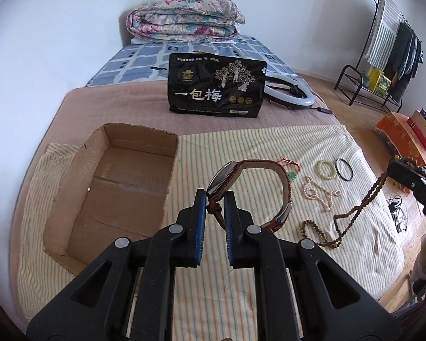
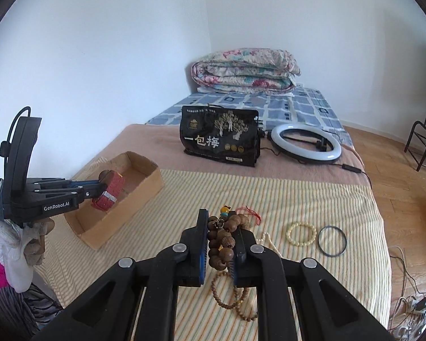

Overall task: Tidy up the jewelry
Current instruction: 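Carry the watch with the left tool while the right tool carries the beads to the box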

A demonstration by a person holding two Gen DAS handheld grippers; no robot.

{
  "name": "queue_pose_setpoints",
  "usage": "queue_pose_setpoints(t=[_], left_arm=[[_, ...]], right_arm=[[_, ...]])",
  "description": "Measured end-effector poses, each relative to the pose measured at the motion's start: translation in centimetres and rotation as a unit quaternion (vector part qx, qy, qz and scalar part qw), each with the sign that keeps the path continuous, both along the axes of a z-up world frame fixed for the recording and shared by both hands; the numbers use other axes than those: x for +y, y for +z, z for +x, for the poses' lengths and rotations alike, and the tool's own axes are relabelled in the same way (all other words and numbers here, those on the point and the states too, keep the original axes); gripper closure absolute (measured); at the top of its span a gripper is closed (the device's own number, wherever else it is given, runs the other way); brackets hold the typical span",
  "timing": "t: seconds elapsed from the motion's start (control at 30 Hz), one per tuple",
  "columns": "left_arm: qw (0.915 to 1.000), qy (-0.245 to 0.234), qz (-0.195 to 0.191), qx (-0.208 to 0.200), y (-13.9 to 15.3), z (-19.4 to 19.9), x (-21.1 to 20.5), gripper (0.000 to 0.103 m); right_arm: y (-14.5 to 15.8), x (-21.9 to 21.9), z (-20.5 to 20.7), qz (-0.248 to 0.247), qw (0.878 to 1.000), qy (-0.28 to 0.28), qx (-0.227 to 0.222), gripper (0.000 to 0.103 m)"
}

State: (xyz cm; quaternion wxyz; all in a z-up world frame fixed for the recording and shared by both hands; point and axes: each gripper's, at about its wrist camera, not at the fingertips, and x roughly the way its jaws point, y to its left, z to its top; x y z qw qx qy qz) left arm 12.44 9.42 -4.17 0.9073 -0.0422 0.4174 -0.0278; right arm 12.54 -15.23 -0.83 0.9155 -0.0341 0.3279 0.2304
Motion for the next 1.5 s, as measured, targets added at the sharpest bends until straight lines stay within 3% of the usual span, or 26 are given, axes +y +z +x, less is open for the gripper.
queue_pose_setpoints(t=[0.4, 0.83, 1.27, 1.5], left_arm=[[0.9949, 0.099, 0.006, -0.015, 1.0, -2.0, 9.1, 0.092], [0.9902, 0.138, 0.003, 0.020, -1.3, -3.4, 14.2, 0.092], [0.9886, 0.142, -0.015, 0.049, -2.9, -3.1, 15.7, 0.092], [0.9867, 0.149, -0.025, 0.059, -3.5, -2.8, 16.7, 0.092]], right_arm=[[5.4, 5.1, 0.5, 0.016, 0.997, 0.052, -0.048, 0.093], [11.7, 12.6, 2.7, 0.031, 0.988, 0.104, -0.105, 0.093], [14.2, 20.3, 5.8, 0.038, 0.982, 0.143, -0.122, 0.093], [13.5, 23.1, 8.0, 0.036, 0.982, 0.149, -0.113, 0.093]])
